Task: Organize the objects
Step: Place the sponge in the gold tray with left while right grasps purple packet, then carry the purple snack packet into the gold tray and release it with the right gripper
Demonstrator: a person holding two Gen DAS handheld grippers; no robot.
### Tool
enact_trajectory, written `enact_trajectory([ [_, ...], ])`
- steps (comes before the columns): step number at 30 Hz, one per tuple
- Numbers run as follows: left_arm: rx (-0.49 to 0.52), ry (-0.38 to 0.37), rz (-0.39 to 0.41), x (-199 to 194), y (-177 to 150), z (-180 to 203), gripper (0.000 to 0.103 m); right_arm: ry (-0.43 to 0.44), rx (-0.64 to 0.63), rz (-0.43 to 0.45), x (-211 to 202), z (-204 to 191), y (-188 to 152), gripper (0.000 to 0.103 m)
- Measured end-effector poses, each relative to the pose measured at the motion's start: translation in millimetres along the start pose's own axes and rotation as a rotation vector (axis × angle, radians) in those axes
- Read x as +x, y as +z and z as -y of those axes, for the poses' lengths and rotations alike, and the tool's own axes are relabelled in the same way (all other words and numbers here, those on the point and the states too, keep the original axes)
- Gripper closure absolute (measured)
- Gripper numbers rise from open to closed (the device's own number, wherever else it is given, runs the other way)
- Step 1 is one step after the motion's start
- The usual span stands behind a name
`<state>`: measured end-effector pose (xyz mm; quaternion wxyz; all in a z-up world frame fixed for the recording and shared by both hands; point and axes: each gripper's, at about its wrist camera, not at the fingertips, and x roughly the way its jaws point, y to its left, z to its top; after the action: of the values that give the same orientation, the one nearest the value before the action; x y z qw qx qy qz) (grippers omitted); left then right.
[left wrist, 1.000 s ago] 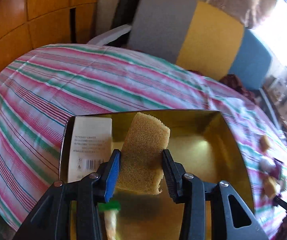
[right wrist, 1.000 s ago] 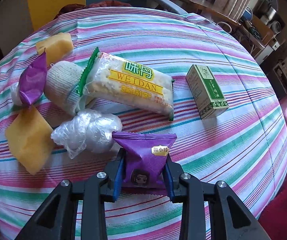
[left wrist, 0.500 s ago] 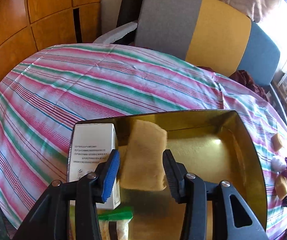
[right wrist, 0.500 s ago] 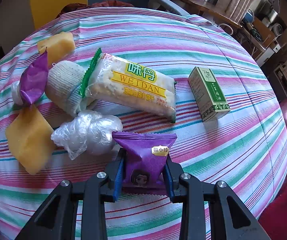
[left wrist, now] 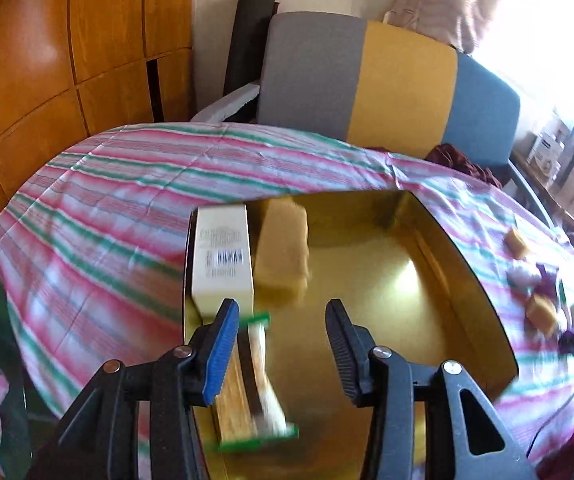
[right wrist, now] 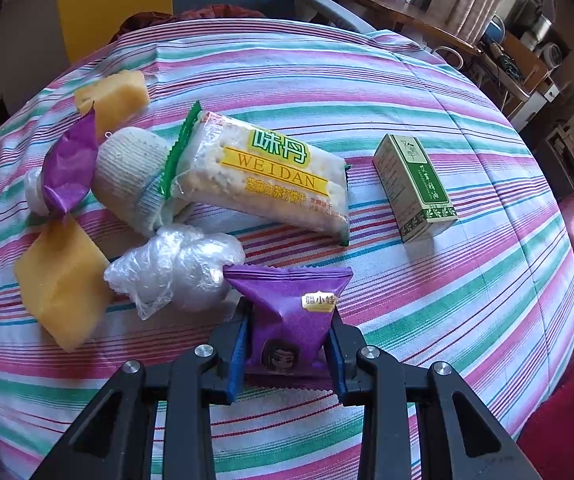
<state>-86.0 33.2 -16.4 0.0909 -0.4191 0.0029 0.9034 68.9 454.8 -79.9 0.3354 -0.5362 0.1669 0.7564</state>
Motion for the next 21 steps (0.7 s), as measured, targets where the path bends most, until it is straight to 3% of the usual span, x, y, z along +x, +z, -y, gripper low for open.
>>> enact_trajectory([
  [8, 0.002, -0.002, -0.006, -15.9, -31.0, -1.1, 0.058, 0.025, 0.070, 0.085, -17.5, 10.8, 3.7, 0.070],
  [16, -0.015, -0.020, -0.008, -18.6, -39.0, -6.3, 0.058, 0.109, 0.075, 0.213, -60.5, -1.0, 0.5, 0.070],
  [21, -0.029, -0.028, -0.014, -16.0, -40.8, -10.4, 0.058, 0.213, 0.037, 0.268, -96.2, -22.1, -1.8, 0.070],
])
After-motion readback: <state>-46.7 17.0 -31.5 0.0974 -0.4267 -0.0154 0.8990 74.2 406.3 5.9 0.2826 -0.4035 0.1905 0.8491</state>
